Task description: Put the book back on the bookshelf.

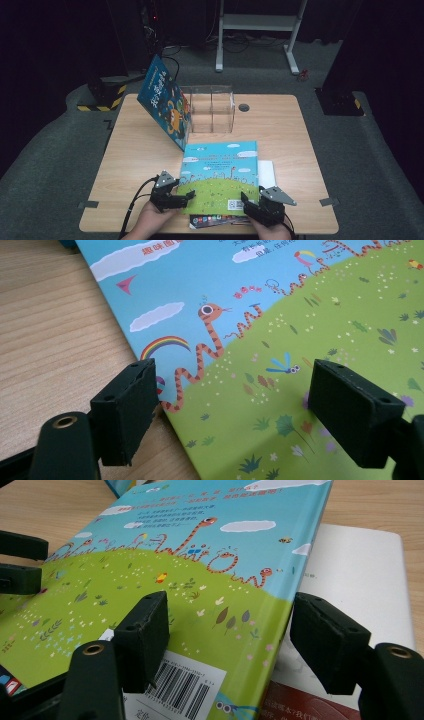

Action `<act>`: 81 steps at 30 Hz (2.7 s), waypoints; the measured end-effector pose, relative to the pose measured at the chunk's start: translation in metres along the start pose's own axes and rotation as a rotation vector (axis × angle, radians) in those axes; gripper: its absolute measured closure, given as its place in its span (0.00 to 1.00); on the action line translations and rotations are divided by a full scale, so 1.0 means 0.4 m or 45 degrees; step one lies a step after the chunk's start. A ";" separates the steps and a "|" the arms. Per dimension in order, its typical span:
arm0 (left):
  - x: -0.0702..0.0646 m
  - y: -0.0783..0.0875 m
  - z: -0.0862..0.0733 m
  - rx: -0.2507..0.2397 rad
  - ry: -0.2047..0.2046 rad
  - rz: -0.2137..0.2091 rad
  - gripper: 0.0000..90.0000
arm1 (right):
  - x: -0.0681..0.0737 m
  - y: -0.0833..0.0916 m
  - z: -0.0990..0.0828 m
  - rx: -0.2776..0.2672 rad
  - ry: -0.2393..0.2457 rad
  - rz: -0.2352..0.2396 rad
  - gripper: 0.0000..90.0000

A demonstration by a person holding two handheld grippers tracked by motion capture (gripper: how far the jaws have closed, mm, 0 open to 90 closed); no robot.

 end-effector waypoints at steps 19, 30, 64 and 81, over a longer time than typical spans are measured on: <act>-0.019 -0.016 0.008 -0.004 -0.002 -0.007 0.23 | -0.019 0.008 0.005 -0.007 -0.016 -0.023 0.36; -0.026 -0.023 0.011 -0.010 -0.003 -0.012 0.23 | -0.032 0.011 0.006 -0.006 -0.047 -0.017 0.35; -0.194 -0.079 0.071 -0.121 -0.110 -0.202 0.40 | -0.045 0.040 0.018 -0.012 -0.230 0.160 0.50; -0.040 -0.014 0.017 0.023 -0.113 0.015 0.31 | -0.055 0.038 0.008 0.003 -0.241 0.148 0.50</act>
Point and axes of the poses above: each handheld gripper's, and its own axes: y roughly backward along the jaws, z roughly out of its top, x roughly to its left, the point moved 10 cm from there along -y, roughly forward along the jaws, and after that the axes turned 8 degrees about -x, right-handed, at the moved point
